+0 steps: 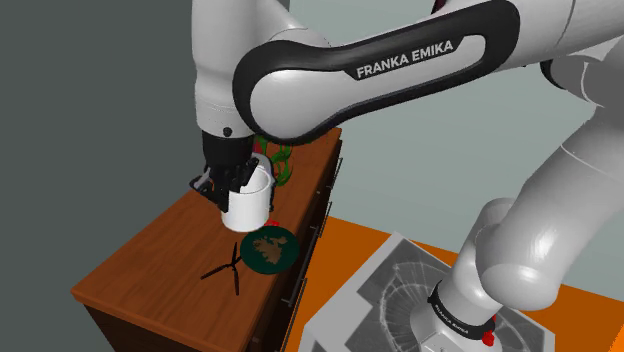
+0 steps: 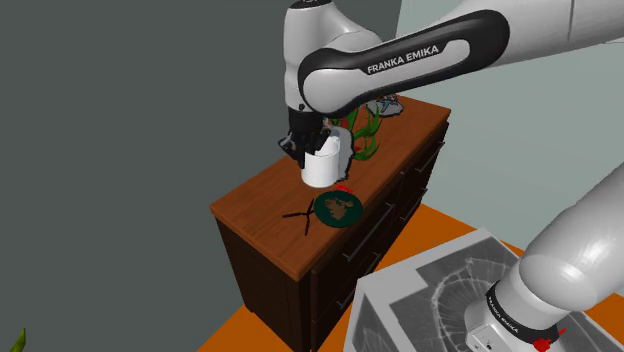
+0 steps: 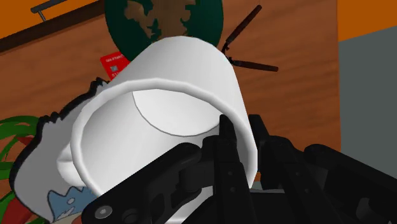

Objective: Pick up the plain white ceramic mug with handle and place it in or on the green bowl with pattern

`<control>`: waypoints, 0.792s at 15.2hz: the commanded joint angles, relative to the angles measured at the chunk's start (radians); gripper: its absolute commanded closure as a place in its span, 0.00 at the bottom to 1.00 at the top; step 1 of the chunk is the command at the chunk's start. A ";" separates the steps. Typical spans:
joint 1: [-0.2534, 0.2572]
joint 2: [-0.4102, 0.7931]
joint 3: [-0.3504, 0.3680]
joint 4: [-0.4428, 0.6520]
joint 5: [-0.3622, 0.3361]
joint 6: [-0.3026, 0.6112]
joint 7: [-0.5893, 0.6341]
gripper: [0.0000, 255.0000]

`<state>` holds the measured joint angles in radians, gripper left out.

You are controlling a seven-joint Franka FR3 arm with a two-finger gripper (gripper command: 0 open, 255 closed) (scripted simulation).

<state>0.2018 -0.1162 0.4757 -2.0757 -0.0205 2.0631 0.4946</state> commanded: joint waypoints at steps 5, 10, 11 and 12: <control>0.002 -0.198 -0.061 -0.202 0.091 0.021 -0.110 1.00; 0.002 -0.176 -0.052 -0.251 0.085 0.091 -0.102 1.00; 0.001 -0.171 -0.050 -0.260 0.084 0.105 -0.100 1.00; 0.001 -0.166 -0.048 -0.269 0.082 0.119 -0.098 1.00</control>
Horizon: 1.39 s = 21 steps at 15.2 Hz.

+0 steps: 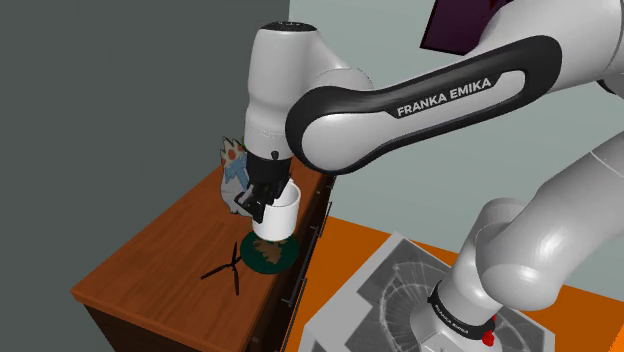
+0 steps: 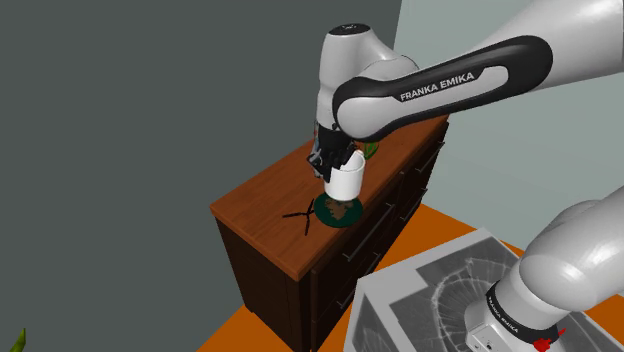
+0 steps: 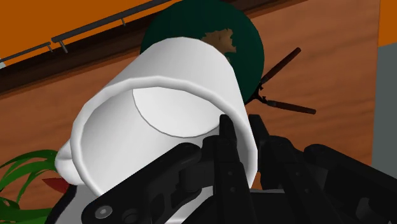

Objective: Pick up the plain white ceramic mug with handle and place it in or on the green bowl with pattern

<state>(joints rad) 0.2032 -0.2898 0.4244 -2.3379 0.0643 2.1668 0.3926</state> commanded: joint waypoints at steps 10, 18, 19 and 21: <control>-0.006 0.064 0.021 -0.076 -0.024 0.137 0.028 1.00; -0.006 0.064 0.021 -0.076 -0.024 0.137 0.028 0.00; -0.006 0.064 0.021 -0.076 -0.024 0.137 0.028 0.00; -0.006 0.064 0.021 -0.076 -0.024 0.137 0.028 0.00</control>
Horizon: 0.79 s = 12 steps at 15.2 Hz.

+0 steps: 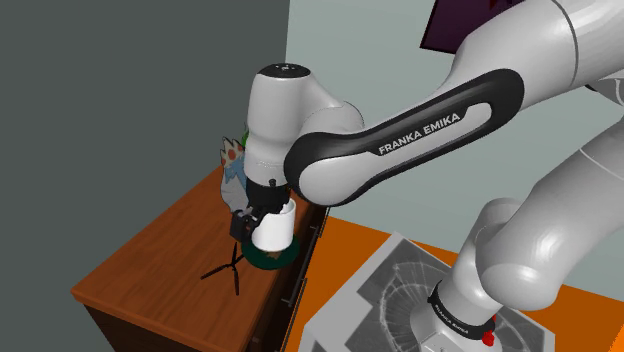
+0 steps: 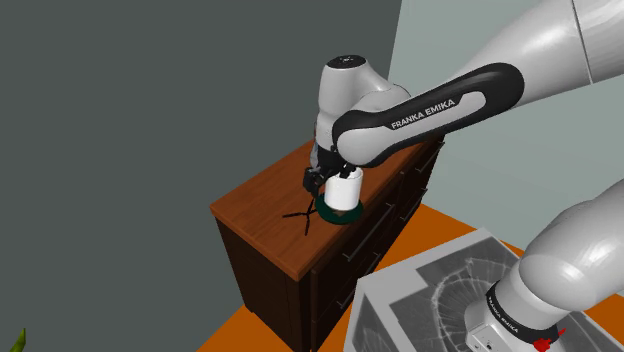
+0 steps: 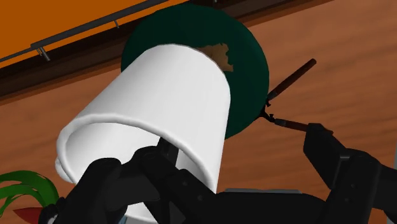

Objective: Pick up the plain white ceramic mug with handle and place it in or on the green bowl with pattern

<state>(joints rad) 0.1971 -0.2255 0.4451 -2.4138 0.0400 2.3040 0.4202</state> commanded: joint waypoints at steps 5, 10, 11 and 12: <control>0.011 -0.077 -0.018 0.063 0.031 -0.136 -0.024 0.00; 0.011 -0.077 -0.018 0.063 0.031 -0.136 -0.024 0.00; 0.011 -0.077 -0.018 0.063 0.031 -0.136 -0.024 0.00; 0.011 -0.077 -0.018 0.063 0.031 -0.136 -0.024 0.00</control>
<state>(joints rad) 0.2083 -0.3026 0.4273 -2.3506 0.0706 2.1684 0.3961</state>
